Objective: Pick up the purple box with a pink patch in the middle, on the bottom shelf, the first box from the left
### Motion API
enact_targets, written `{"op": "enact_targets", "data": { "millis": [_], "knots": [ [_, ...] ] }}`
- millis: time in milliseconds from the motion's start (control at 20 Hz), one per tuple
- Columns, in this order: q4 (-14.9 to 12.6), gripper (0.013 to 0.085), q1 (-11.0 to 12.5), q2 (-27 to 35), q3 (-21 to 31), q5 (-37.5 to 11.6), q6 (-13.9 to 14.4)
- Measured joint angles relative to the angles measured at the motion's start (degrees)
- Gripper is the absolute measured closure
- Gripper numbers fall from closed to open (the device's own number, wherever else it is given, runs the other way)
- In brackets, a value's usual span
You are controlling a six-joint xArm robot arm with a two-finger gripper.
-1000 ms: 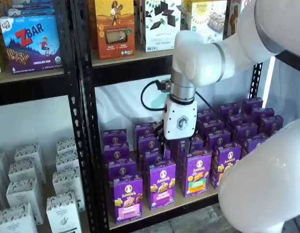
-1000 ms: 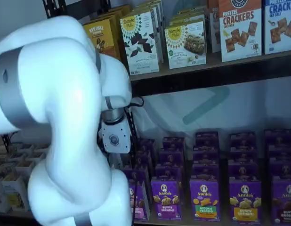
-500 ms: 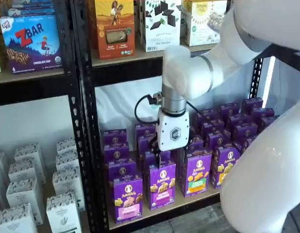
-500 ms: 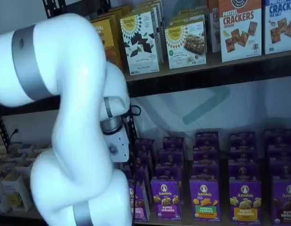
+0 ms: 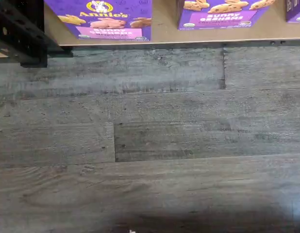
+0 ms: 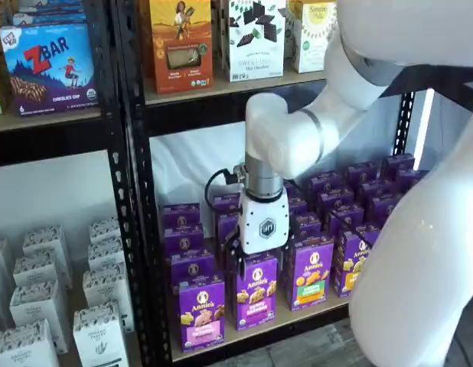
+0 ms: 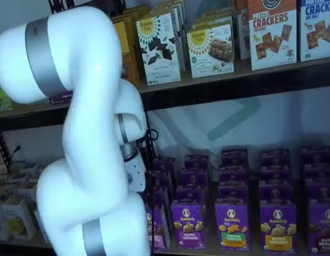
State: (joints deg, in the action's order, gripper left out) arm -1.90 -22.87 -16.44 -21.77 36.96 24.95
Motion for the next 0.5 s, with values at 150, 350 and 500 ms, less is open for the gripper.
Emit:
{"op": "enact_targets", "data": {
  "millis": [150, 350, 500],
  "knots": [
    [0.24, 0.0130, -0.45, 2.81, -0.79, -2.28, 0.27],
    [0.38, 0.0130, -1.08, 6.70, -2.11, -5.94, 0.78],
    [-0.94, 0.0130, -1.18, 9.25, -3.29, -8.11, 2.01]
  ]
}}
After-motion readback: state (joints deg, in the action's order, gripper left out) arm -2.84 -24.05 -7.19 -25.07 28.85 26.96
